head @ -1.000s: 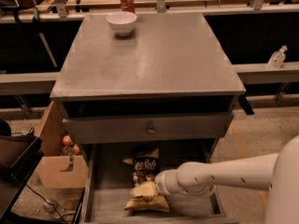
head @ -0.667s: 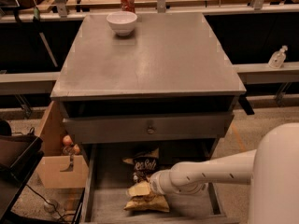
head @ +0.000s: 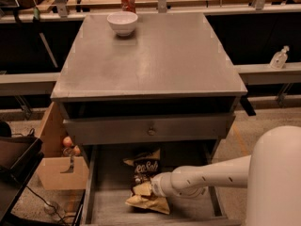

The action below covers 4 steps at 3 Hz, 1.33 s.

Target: Pick brown chip bag from middle drawer and place on counter

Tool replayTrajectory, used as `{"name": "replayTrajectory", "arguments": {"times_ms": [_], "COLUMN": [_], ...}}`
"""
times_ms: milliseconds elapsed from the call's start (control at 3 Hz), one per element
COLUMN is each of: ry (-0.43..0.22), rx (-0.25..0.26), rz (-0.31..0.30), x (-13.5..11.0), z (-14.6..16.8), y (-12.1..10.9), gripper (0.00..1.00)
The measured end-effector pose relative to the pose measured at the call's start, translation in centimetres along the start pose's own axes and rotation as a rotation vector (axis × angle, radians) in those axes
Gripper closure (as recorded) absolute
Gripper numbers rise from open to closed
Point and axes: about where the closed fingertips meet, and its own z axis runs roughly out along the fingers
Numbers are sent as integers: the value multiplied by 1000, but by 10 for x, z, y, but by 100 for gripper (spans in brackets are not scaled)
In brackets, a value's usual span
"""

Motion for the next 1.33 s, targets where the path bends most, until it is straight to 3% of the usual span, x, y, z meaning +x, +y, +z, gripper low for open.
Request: {"name": "replayTrajectory", "arguments": {"times_ms": [667,1000,1333], "ry": [1,2,11], "rx": [-2,-3,15], "rz": [0,-1,-28], "x": [0,0,0], "z": [0,1,-23], "y": [1,2,16], "gripper": [88,100,100]}}
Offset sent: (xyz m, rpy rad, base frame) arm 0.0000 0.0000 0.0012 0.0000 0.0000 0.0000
